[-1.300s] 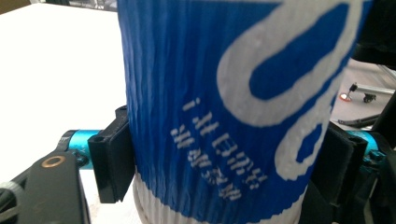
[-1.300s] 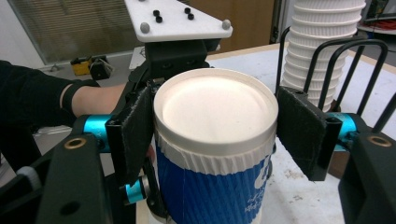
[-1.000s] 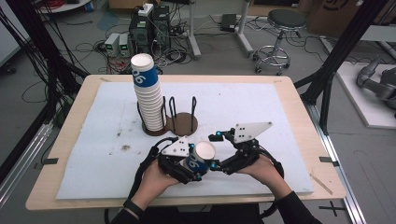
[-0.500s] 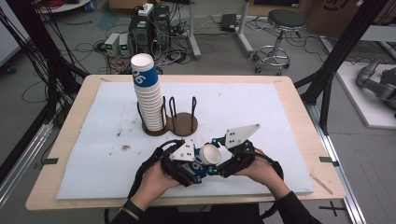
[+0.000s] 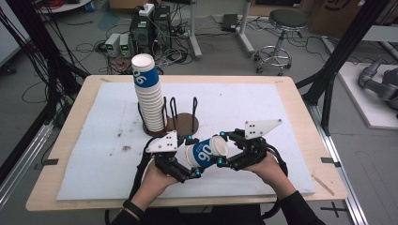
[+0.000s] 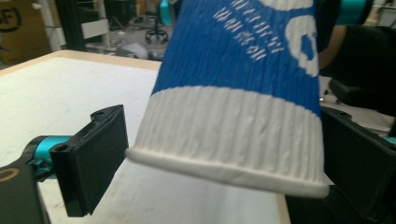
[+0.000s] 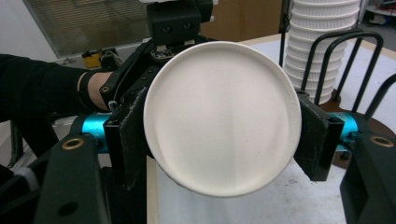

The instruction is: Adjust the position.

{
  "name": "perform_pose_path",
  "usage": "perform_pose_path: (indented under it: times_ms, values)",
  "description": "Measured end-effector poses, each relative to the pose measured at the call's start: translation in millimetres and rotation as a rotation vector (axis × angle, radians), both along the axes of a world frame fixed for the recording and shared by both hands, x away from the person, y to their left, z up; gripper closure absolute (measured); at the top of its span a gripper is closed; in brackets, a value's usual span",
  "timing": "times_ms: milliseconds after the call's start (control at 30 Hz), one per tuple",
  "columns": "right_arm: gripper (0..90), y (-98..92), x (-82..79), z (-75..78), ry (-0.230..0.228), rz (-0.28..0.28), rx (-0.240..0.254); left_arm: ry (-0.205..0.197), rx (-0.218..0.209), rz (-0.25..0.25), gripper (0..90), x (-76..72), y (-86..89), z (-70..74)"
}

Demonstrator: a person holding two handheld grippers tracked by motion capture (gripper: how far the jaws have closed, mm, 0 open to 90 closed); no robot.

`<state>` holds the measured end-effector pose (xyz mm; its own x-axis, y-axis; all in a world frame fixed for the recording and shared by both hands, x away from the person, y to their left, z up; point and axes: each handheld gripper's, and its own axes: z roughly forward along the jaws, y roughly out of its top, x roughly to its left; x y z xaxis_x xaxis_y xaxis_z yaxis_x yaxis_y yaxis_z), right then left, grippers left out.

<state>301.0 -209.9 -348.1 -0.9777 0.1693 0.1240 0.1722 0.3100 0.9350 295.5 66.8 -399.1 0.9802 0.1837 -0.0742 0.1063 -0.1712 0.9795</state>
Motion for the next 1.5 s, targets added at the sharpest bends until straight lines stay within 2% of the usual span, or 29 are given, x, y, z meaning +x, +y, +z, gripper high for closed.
perform_pose_path:
  times_ms: [33, 100, 167, 233, 367, 467, 500, 600, 733, 800, 867, 967, 1033, 1067, 1133, 1200, 1267, 1367, 1433, 1500]
  values:
    - [29.7, 0.8, -0.9, -0.1, 0.012, 0.002, 0.001, 0.004, 0.001, 0.003, 6.4, 0.0, -0.4, -0.1]
    - [29.7, 1.8, -0.5, -0.4, 0.004, 0.009, 0.006, 0.004, 0.010, 0.002, 7.4, 0.2, -1.1, 0.2]
    - [29.7, 2.4, -1.0, -0.5, 0.007, 0.010, 0.004, 0.005, 0.014, -0.018, 14.1, 0.1, -0.4, 0.6]
    - [29.7, 1.8, -0.3, -0.6, 0.014, 0.016, 0.001, 0.004, 0.026, -0.028, 17.2, -0.2, -0.1, 1.7]
    - [29.2, 0.6, 1.0, -1.1, 0.027, 0.027, -0.003, 0.001, 0.072, -0.037, 19.3, 0.0, 0.0, 7.0]
    - [21.2, 0.1, 1.4, -1.2, 0.029, 0.016, -0.047, -0.011, 0.111, -0.034, 20.3, -0.3, 0.8, 11.4]
    - [21.2, 0.1, 1.4, -1.2, 0.029, 0.016, -0.047, -0.014, 0.135, -0.033, 20.3, 0.2, 1.1, 13.3]
    - [21.2, 2.2, -1.0, 3.3, -0.007, 0.019, -0.131, -0.022, 0.209, -0.034, 20.6, -0.1, 0.5, 18.9]
    - [21.2, 8.6, -7.6, 10.1, -0.081, 0.019, -0.235, -0.058, 0.342, -0.034, 21.1, -0.7, -2.4, 24.2]
    - [21.3, 10.2, -8.3, 9.9, -0.095, 0.019, -0.251, -0.075, 0.402, -0.034, 21.1, -2.4, -5.6, 25.1]
    - [23.5, 14.7, -8.9, 5.9, -0.103, 0.030, -0.301, -0.081, 0.414, -0.043, 21.2, -2.9, -7.4, 25.3]
    - [27.6, 15.4, -8.1, 2.6, -0.104, 0.039, -0.320, -0.086, 0.426, -0.047, 21.3, -3.6, -8.2, 26.5]
    - [28.7, 13.8, -6.6, 0.8, -0.102, 0.044, -0.311, -0.090, 0.411, -0.044, 20.9, -3.7, -7.4, 27.0]
    - [28.9, 12.6, -5.7, 1.0, -0.098, 0.050, -0.306, -0.086, 0.389, -0.042, 20.2, -3.8, -6.7, 27.0]
    - [29.4, 8.5, -3.1, 1.5, -0.079, 0.058, -0.264, -0.067, 0.335, -0.046, 19.8, -3.2, -4.7, 27.0]
    - [29.5, 4.0, -1.4, 2.0, -0.061, 0.062, -0.219, -0.056, 0.254, -0.045, 17.5, -2.3, -1.6, 25.8]
    - [30.0, -1.1, 0.7, 2.7, -0.028, 0.064, -0.143, -0.018, 0.156, -0.038, 15.8, -1.1, 1.4, 23.3]
    - [30.4, -4.9, 2.2, 2.3, -0.018, 0.061, -0.093, 0.018, 0.068, -0.037, 12.3, 1.1, 4.2, 20.6]
    - [30.6, -6.6, 3.0, 2.3, -0.024, 0.058, -0.071, 0.040, 0.037, -0.039, 11.5, 2.9, 6.0, 18.6]
    - [30.7, -8.7, 3.6, 2.3, -0.017, 0.051, -0.042, 0.055, 0.028, -0.035, 10.0, 4.2, 7.2, 16.0]
